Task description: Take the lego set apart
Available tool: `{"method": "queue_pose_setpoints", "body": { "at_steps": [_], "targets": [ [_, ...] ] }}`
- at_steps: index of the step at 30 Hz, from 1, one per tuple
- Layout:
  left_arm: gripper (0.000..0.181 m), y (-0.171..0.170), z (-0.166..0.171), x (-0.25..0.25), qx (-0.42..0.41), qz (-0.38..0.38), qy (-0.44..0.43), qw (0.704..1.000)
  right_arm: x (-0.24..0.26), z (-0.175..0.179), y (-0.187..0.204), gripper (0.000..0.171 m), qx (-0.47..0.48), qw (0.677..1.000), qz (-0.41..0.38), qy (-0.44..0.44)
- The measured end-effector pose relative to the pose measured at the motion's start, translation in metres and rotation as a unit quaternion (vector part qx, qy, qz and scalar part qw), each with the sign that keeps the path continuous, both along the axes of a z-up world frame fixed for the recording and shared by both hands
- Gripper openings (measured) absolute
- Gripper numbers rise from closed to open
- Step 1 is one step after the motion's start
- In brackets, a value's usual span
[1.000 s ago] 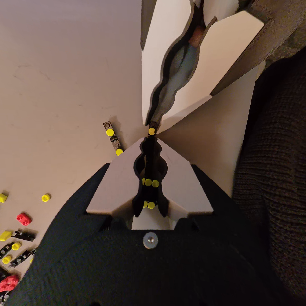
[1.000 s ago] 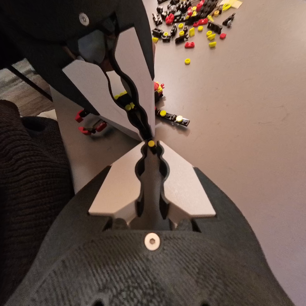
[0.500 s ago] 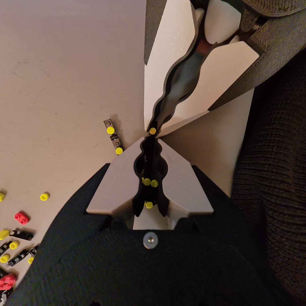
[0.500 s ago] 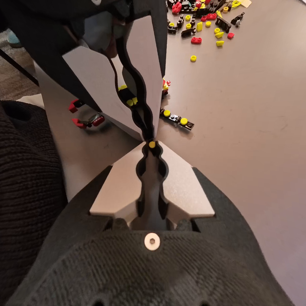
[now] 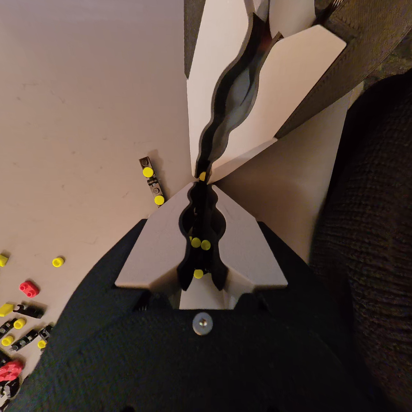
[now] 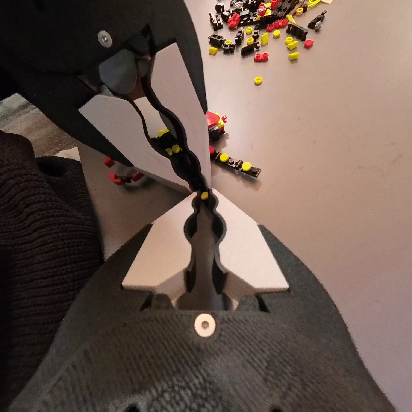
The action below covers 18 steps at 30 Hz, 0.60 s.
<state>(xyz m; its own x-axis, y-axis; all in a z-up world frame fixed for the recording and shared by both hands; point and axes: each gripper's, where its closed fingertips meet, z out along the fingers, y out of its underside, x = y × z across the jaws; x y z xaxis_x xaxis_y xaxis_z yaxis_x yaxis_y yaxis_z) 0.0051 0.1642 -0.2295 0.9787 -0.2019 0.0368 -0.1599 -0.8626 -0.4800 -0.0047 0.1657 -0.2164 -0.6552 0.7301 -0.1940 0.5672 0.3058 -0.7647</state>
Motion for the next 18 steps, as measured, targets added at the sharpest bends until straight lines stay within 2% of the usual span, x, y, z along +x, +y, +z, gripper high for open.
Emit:
{"method": "queue_pose_setpoints", "body": {
  "at_steps": [1,7,9,10,12,16,18],
  "targets": [
    [0.009,0.0,0.0,0.0,0.0,0.0,-0.001,1.0,0.0,0.0,0.0,0.004,-0.006,1.0,-0.002,-0.004],
    [0.01,0.0,0.0,0.001,-0.006,0.012,-0.005,1.0,0.0,0.005,-0.001,0.0,-0.049,0.998,-0.022,-0.025],
    [0.01,0.0,-0.001,0.001,-0.004,0.01,0.001,1.0,-0.014,0.054,0.002,0.0,-0.17,0.984,-0.058,0.009],
    [0.01,0.0,0.0,0.001,-0.003,0.012,0.0,1.0,-0.021,0.061,0.015,0.0,-0.139,0.987,-0.074,0.041],
    [0.01,0.0,0.0,0.001,-0.003,0.009,0.002,1.0,-0.022,0.053,0.039,0.0,-0.014,0.991,-0.088,0.096],
    [0.009,0.001,0.0,0.001,-0.004,0.009,-0.009,1.0,-0.006,0.035,0.027,0.0,0.016,0.996,-0.049,0.068],
    [0.009,0.001,0.0,0.001,-0.003,0.01,-0.01,1.0,-0.003,0.028,0.018,0.0,0.056,0.995,-0.017,0.084]
  ]
}}
